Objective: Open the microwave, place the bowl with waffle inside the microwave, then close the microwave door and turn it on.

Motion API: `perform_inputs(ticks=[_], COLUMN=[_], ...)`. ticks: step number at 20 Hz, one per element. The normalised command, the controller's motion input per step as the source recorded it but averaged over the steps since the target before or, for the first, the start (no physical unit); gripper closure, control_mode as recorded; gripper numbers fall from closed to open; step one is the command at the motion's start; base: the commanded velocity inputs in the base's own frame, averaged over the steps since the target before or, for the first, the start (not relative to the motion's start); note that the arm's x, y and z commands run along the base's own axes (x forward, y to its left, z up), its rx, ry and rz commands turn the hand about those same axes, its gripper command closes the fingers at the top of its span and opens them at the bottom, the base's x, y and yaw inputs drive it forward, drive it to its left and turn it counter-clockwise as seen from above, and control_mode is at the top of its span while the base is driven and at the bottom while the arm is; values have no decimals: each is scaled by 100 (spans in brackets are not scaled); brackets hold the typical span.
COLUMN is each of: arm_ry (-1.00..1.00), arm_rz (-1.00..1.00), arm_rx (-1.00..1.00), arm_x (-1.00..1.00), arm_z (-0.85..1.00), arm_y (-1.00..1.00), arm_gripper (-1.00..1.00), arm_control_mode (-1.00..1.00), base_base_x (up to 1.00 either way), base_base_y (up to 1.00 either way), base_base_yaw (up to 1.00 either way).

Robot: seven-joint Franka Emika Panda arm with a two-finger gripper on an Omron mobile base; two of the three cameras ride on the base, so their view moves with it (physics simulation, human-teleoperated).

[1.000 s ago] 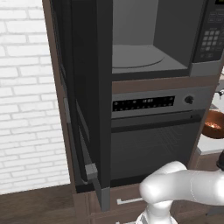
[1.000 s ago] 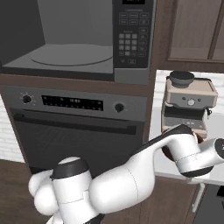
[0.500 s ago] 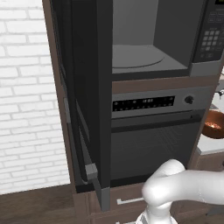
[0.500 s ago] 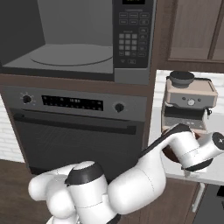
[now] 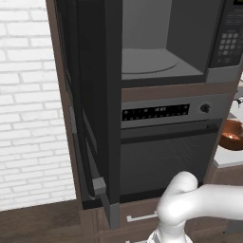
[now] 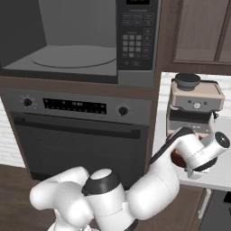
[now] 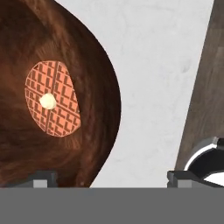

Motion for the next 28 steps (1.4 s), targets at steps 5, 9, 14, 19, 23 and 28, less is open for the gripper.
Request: perform_inputs(ticks=[5,9,14,19,23,28], arm_ry=[7,4,3,2,-3,-6], arm_rz=[-3,-3,-3,-3,0,-1], arm_rx=[3,4,4,1,2,2], arm_x=[28,20,12,2,-8,-80], arm_z=[-32,-20,-22,-13,0,8], arm_y=[-5,-14,-13,-11,-4,0], arm_gripper=[-100,-100,100,100,100,100], arm_control_mode=[-100,-100,-100,-100,-100,-100], base_base_x=[0,0,0,0,0,0], base_base_y=[0,0,0,0,0,0], base_base_yaw=[0,0,0,0,0,0])
